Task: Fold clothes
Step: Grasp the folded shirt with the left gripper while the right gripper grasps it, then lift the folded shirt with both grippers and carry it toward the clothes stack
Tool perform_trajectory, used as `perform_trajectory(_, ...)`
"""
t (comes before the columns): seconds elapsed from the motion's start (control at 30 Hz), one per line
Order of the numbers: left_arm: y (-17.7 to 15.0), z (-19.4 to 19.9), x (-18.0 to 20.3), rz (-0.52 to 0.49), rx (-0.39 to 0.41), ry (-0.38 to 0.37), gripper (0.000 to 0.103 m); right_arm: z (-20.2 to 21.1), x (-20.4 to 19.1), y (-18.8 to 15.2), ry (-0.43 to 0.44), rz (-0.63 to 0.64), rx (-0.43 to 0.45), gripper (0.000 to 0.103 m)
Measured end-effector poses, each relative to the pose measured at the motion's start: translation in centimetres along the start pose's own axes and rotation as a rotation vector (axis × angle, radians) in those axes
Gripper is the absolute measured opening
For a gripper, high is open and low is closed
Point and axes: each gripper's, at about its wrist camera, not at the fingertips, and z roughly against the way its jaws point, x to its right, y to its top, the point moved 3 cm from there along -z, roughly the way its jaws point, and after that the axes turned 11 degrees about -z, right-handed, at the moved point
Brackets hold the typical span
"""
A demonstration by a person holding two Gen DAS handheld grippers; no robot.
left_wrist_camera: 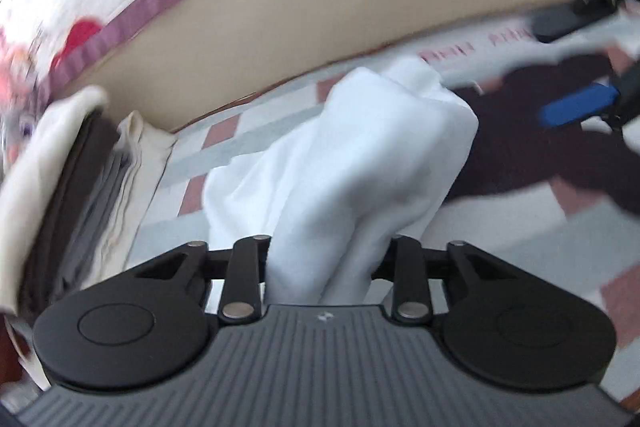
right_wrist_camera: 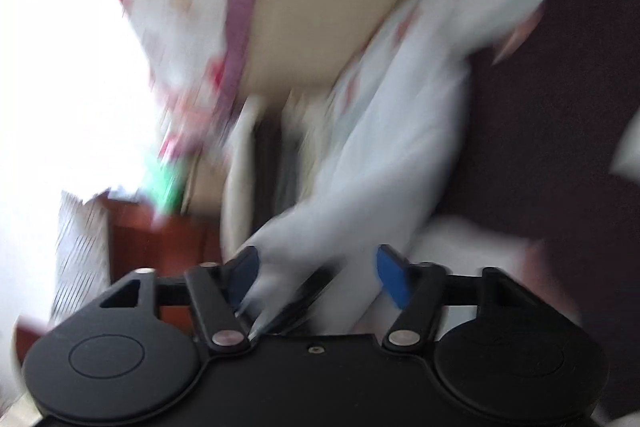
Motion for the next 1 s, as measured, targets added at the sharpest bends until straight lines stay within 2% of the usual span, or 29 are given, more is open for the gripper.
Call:
perform_trajectory(0.1, 0.0, 0.1, -1.1, 0.091, 0.020, -0.050, 0.026, 1.6, 3.4, 2.0, 0.031, -0.165, 0.111, 0.072)
perform_trajectory(0.2, -0.2, -0.1, -1.2, 0.106, 0.053, -0.070, 0.025, 0.2, 4.6, 3.6, -0.096, -0.185, 0.164, 0.073)
perform_trajectory(0.27, -0.5, -0.2, -1.5, 0.102, 0.058, -0.090, 0.025, -1.9, 4.4, 5.4, -0.140, -0.183, 0.124, 0.073)
perform_trajectory(0.33, -0.5, 0.0, -1.9, 0.095, 0.067, -0.106, 0.025, -4.1, 4.0, 6.8, -0.112, -0.196, 0.064, 0.077)
perform_trajectory(0.47, -0.7, -0.3, -2.5, 0.052, 0.087, -0.075, 0.028, -7.1, 3.7, 6.9, -0.150, -0.140, 0.011, 0.080)
perform_trajectory(0.6, -0.6, 0.7, -2.9, 0.119, 0.106, -0.082, 0.020, -9.6, 3.4, 6.3, -0.083, -0.156, -0.013, 0.081)
perform_trajectory(0.63, -0.4, 1.2, -2.6, 0.147, 0.109, -0.089, 0.019, -10.3, 3.3, 6.1, -0.081, -0.129, -0.010, 0.053)
perform_trajectory(0.67, -0.1, 2.0, -2.0, 0.155, 0.104, -0.093, 0.017, -10.6, 3.1, 5.9, -0.083, -0.091, -0.001, 0.035)
perform_trajectory(0.73, 0.9, 3.6, -0.3, 0.098, 0.109, -0.078, 0.017, -10.1, 1.6, 5.4, -0.107, 0.033, 0.055, 0.026)
perform_trajectory(0.77, 1.2, 4.1, 0.3, 0.069, 0.118, -0.055, 0.016, -9.7, 0.8, 5.1, -0.108, 0.077, 0.080, 0.026)
perform_trajectory(0.8, 1.5, 4.7, 0.4, 0.060, 0.130, -0.046, 0.016, -8.8, 0.0, 4.8, -0.081, 0.072, 0.099, 0.024)
perform_trajectory(0.93, 2.1, 7.7, -2.3, 0.161, 0.230, -0.065, 0.016, -4.7, -4.3, 2.7, -0.002, 0.096, 0.170, 0.024)
perform_trajectory(1.0, 2.7, 9.3, -3.6, 0.206, 0.297, -0.079, 0.016, -3.4, -8.3, 1.8, -0.067, 0.191, 0.199, 0.024)
